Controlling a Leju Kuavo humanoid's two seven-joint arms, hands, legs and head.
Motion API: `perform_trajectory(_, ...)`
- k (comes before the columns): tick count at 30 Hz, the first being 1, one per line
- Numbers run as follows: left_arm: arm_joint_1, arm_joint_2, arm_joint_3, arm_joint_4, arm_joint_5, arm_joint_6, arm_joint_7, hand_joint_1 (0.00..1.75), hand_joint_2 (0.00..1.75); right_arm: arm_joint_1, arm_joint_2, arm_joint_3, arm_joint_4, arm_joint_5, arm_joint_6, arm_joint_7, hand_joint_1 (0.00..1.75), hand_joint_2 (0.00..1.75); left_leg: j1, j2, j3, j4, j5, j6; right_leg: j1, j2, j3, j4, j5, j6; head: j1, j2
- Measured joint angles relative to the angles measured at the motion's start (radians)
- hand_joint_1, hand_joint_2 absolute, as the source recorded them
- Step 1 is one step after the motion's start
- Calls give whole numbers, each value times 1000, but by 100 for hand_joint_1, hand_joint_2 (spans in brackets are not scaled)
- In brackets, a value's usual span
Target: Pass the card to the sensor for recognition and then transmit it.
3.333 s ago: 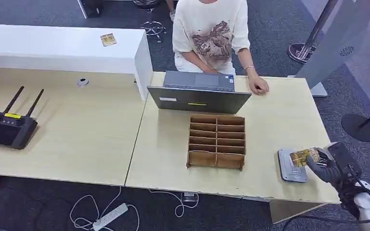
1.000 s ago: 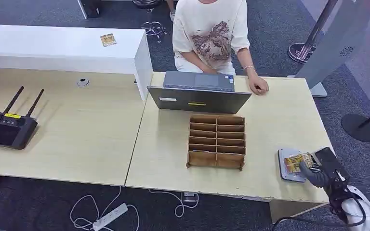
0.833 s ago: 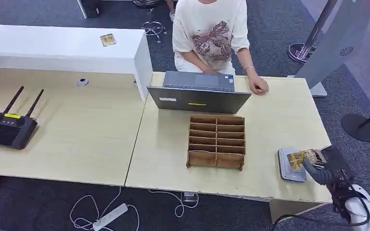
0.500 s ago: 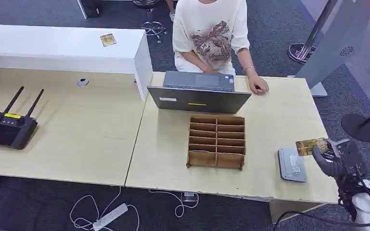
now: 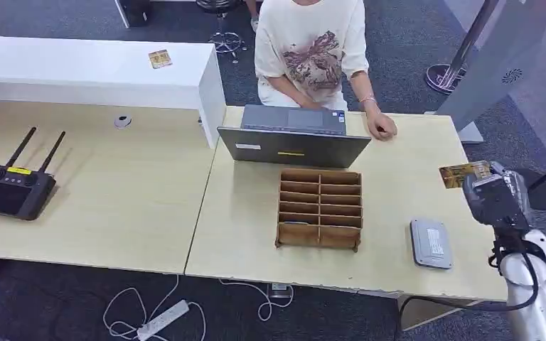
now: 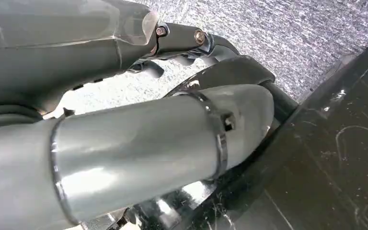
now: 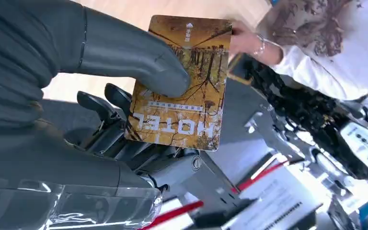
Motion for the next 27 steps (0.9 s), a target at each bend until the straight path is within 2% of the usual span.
perform_trajectory(6,-1,0,0,0,-4,-8,-1,0,0,-86,12,72,10,147,-98,8,175,175,0,0,0,0,0,0,0,1,0,1,0,0,0,0)
perform_trajectory(14,-3,0,0,0,-5,-19,-6,0,0,-202,36,168,53,302,-169,50,175,175,0,0,0,0,1,-1,0,0,-1,1,0,0,0,0)
perform_trajectory(23,-3,2,0,0,-6,-25,-15,0,0,-351,56,265,156,420,-169,82,175,175,0,0,-1,0,1,-1,0,0,-1,1,0,-1,0,0)
perform_trajectory(27,-3,2,0,0,-6,-26,-16,0,0,-429,65,316,223,506,-167,117,175,175,0,0,-1,0,1,-2,0,1,-2,1,1,-1,0,0)
